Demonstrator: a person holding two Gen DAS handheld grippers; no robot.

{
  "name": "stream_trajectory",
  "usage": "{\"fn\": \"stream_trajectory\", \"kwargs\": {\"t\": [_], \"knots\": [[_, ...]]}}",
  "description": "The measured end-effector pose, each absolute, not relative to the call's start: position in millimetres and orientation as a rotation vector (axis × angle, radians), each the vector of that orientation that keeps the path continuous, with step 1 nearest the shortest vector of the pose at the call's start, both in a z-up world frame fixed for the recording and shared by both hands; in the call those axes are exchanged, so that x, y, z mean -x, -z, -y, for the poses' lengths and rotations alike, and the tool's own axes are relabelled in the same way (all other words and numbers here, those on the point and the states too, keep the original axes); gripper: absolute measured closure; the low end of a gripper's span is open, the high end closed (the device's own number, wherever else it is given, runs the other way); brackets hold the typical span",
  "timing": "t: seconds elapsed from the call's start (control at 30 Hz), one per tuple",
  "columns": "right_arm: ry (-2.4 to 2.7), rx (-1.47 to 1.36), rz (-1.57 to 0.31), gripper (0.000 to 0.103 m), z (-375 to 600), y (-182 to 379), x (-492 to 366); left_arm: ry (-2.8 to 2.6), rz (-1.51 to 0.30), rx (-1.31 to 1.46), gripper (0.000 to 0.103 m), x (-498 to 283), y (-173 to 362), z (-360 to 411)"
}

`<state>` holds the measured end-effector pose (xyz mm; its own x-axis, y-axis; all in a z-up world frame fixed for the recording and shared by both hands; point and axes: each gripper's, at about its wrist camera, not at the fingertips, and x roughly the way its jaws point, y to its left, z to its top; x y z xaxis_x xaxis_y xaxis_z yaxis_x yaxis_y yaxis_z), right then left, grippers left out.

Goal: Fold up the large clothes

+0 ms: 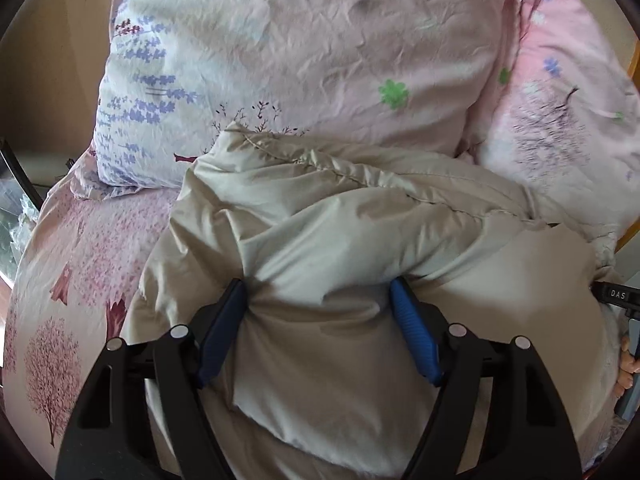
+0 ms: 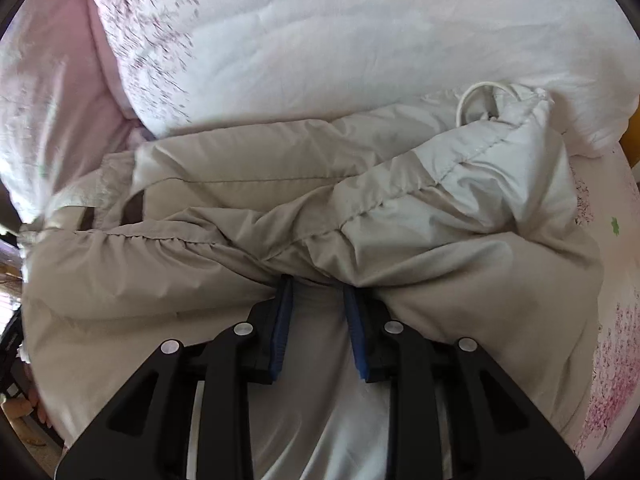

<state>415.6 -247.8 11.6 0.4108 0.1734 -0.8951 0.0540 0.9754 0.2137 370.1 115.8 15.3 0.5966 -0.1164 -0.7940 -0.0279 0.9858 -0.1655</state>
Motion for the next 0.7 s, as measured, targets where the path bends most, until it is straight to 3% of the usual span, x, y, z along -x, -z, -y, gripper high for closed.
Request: {"fn": "stream_trajectory", "kwargs": {"t": [0.17, 0.27, 0.6, 0.7], "knots": [[-0.148, -0.298, -0.884, 0.075, 291, -59, -338, 0.119, -0.83, 0.209, 0.031, -321, -36, -133], [-0.105, -0.28, -0.824, 0.075, 310, -63, -309, 0.076, -0.78, 0.171, 0.031, -296, -42, -144], [0.007, -0.357, -0.915, 0.076, 337, -10, -303, 0.007, -0.839, 0.172, 0.031, -296, -11, -161], [0.013, -0.362, -0.95, 0.076, 339, 9, -306, -0.001, -0.879, 0.223, 0.026, -302, 5, -169]]}}
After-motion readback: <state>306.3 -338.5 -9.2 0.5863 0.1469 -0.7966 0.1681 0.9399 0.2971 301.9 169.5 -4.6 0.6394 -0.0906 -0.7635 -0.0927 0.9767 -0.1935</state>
